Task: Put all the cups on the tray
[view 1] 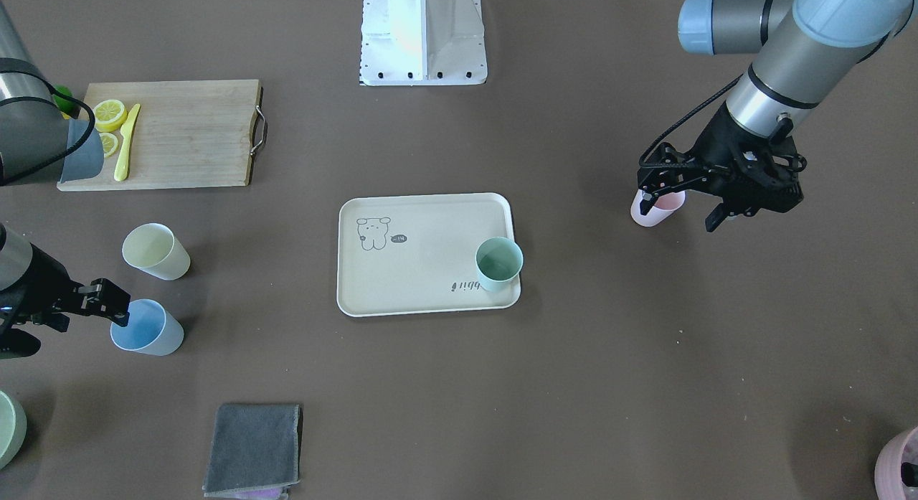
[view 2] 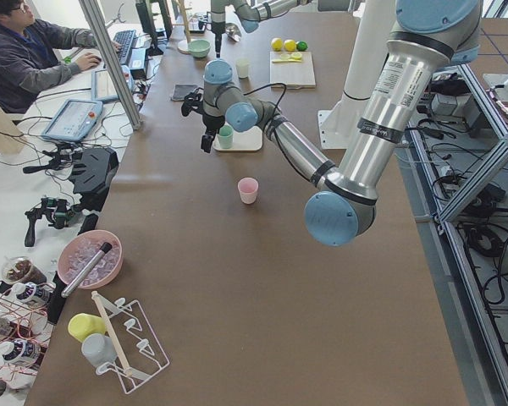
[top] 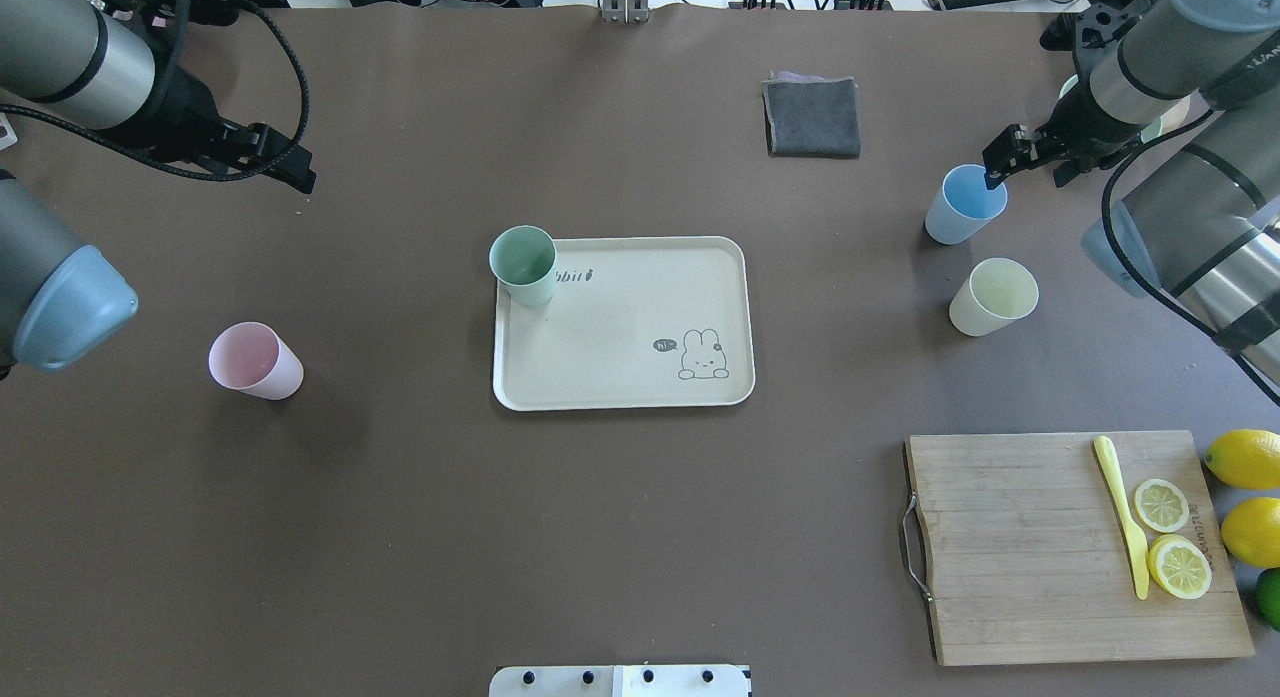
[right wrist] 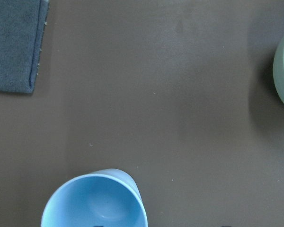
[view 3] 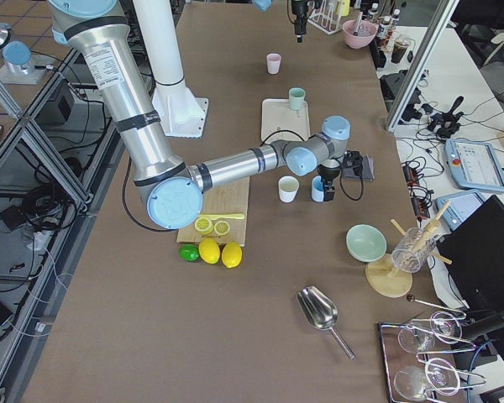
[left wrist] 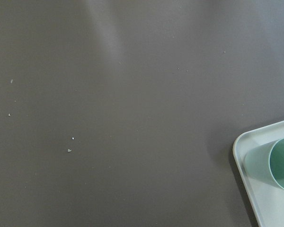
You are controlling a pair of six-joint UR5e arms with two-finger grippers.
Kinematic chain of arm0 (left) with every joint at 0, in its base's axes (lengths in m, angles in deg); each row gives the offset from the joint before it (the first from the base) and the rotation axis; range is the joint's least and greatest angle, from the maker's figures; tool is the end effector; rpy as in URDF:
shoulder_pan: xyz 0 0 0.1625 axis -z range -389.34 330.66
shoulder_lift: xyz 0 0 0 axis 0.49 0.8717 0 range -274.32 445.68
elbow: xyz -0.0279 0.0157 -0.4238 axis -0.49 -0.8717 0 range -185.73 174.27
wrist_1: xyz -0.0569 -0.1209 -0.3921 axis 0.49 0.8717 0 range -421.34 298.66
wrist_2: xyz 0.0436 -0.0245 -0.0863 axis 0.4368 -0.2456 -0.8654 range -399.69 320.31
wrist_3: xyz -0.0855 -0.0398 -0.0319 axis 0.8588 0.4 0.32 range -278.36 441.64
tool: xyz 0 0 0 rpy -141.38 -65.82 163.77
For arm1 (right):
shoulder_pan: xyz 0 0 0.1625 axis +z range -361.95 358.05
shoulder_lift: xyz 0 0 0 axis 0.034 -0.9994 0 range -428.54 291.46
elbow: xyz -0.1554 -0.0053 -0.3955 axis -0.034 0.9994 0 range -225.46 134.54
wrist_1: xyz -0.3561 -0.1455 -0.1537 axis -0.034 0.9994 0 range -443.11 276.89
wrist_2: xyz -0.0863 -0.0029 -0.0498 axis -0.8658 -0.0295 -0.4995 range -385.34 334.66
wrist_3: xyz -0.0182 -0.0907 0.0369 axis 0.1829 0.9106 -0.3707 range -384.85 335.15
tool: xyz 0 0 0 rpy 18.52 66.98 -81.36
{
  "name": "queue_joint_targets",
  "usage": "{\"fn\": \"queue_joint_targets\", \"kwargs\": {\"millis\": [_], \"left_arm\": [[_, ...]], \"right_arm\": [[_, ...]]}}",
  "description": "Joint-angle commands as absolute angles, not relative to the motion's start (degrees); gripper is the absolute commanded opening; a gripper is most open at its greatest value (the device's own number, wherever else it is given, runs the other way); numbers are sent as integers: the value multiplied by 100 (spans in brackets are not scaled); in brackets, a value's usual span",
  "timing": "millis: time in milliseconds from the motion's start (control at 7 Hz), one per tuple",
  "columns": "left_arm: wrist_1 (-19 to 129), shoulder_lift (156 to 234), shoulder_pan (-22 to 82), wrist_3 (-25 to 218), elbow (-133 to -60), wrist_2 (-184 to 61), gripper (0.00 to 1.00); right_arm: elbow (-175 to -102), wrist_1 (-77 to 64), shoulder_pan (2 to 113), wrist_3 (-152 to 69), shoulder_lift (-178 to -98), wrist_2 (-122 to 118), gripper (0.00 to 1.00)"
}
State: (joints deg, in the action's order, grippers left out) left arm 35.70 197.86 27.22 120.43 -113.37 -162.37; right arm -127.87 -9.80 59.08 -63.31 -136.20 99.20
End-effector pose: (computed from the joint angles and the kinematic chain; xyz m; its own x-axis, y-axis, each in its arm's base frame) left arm 0.2594 -0.5371 0.2894 0.6143 0.2602 -0.7450 0.0105 0.9413 0.3374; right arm -0.2567 -0.6222 0.4738 0.7091 -0.0508 0.7033 -0.0356 0.9936 0.1076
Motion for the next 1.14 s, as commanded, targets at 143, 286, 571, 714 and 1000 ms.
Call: {"fn": "queue_joint_targets", "kwargs": {"millis": [143, 286, 571, 714, 1000], "left_arm": [[3569, 19774, 2726, 12040, -11340, -16230, 98], [3569, 19774, 2726, 12040, -11331, -16230, 98], [3561, 19704, 2735, 12040, -11340, -16230, 98], [3569, 19625, 2805, 12040, -11357, -16247, 98], [3578, 19267, 2823, 12031, -11489, -16256, 99]], "right_arm": [[-12764, -1059, 5650, -6753, -13647, 9622, 35], [-12807, -1060, 5615, -6826, -13639, 9543, 0], [-12964, -1060, 5606, -7132, -13569, 9542, 0], [-13053, -1008, 5597, -7474, -13333, 9595, 0], [-13089, -972, 5344, -8310, -12762, 9613, 0]]}}
